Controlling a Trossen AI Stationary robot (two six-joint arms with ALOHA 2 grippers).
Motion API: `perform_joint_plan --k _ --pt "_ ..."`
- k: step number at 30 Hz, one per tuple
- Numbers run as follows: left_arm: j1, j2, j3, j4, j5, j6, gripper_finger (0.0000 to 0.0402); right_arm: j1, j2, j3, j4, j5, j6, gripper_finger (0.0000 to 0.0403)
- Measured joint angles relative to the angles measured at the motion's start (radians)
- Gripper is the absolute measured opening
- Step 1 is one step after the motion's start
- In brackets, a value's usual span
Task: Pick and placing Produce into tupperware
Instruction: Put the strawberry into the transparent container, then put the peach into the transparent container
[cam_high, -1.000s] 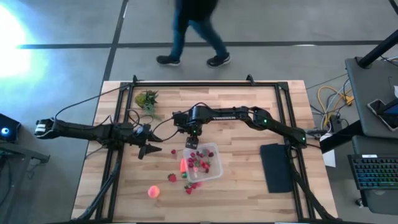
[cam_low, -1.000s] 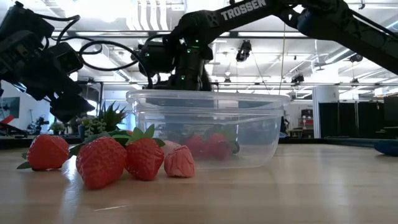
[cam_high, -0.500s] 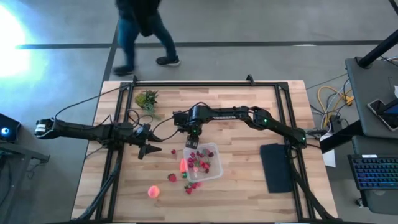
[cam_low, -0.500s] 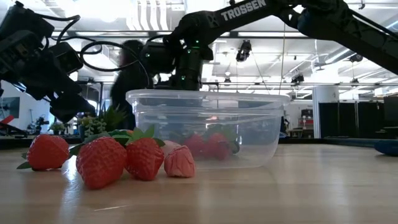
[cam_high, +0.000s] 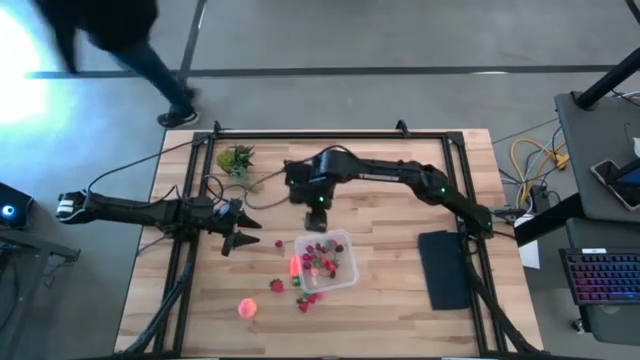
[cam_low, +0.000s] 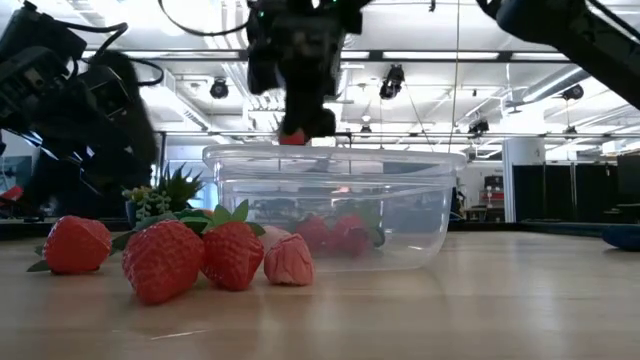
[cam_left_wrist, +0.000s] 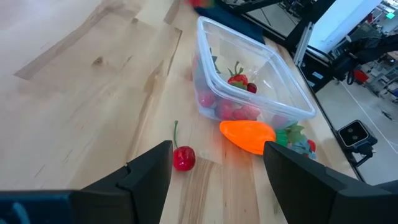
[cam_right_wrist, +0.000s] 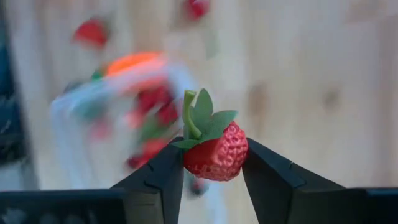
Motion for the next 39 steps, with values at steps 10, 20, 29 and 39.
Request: perform_joint_plan --k 10,20,29,39 --pt "0.0 0.001 0.0 0.009 0.001 0.004 0.0238 0.088 0.003 -0.024 -0.028 -0.024 0.002 0.0156" --pt "0.0 0.003 -0.002 0.017 0.002 -0.165 0.0238 0.139 0.003 -0.088 -0.029 0.008 0.076 0.0206" --pt "-0.001 0.001 -0.002 0.023 0.003 -0.153 0.0238 0.25 -0.051 -0.091 -0.049 0.322 -0.032 0.0232" --pt "-0.001 0.002 -0.001 0.024 -0.001 -0.152 0.0238 0.29 -0.123 -0.132 -0.072 0.535 0.235 0.0219"
